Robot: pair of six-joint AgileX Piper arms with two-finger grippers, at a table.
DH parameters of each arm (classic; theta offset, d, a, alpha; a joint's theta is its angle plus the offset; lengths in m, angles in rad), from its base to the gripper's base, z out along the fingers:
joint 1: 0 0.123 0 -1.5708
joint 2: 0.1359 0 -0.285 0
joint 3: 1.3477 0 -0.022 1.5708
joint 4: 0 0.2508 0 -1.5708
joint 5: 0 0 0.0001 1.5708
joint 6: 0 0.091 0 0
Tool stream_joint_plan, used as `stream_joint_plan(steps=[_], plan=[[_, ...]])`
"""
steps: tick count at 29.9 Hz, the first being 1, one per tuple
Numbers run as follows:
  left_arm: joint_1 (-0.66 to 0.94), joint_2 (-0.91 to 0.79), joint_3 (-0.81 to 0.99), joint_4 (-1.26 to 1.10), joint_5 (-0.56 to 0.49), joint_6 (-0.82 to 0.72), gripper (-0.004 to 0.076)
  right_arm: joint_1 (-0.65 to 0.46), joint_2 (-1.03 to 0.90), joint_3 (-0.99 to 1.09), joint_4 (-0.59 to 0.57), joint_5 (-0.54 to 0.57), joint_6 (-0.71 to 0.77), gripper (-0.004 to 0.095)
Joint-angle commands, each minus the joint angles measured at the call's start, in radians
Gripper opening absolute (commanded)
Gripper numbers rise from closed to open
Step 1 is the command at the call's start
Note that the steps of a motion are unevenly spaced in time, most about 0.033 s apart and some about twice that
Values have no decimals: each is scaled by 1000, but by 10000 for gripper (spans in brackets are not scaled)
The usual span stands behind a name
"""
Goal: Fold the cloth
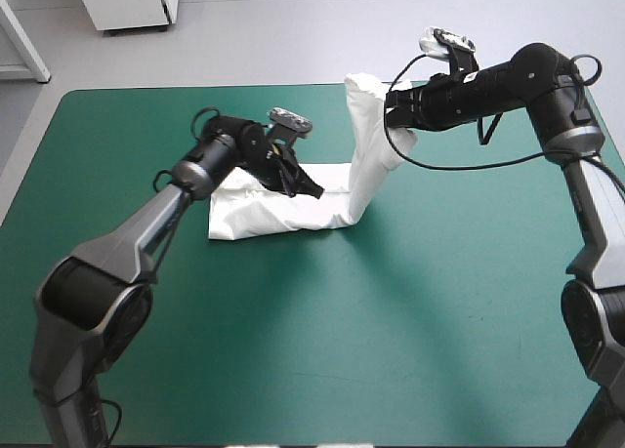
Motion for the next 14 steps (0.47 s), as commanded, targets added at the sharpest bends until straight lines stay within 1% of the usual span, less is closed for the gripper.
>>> stream_joint_plan(steps=[1, 4, 9, 11, 14], plan=[[32, -219, 75, 44, 90, -20, -9, -3, -45, -37, 49, -48, -8, -19], [38, -384, 245, 79, 113, -50, -9, 3, -41, -37, 61, -48, -22, -19], [38, -713, 523, 8, 80, -90, -9, 76, -27, -37, 57, -57, -38, -19], [38, -850, 603, -22, 50, -90, -9, 124, -9, -37, 57, -62, -44, -19], [38, -1033, 712, -48, -39, -91, -9, 201, 26, -37, 54, -99, -49, -19]])
